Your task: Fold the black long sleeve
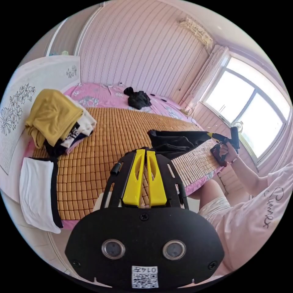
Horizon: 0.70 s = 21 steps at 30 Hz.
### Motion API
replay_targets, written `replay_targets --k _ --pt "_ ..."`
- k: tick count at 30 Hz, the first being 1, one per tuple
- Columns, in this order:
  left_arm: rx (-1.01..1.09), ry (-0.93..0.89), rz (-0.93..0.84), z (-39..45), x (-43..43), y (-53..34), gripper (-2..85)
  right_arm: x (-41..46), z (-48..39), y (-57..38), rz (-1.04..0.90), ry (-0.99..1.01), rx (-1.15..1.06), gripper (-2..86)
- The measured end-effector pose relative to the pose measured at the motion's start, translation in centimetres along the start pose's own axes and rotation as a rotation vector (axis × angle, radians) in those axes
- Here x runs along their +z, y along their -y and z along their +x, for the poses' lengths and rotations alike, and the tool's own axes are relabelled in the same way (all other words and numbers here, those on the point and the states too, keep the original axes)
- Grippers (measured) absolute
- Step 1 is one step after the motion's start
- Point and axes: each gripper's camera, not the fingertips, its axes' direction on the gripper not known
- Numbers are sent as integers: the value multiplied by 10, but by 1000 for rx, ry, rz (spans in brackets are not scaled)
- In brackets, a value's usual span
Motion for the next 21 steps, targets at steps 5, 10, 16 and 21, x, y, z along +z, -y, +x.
replay_targets --k 5,10,16,21 --pt "106 -16 307 63 -105 22 -10 -92 -55 9 206 65 -119 6" --pt "238 -12 518 139 -194 20 -10 -199 -122 -3 423 111 -244 6" --pt "365 49 642 229 -267 -7 -10 -295 -197 -41 570 90 -385 5" --pt "423 37 771 295 -327 -42 -10 -358 -266 -77 641 27 -533 5"
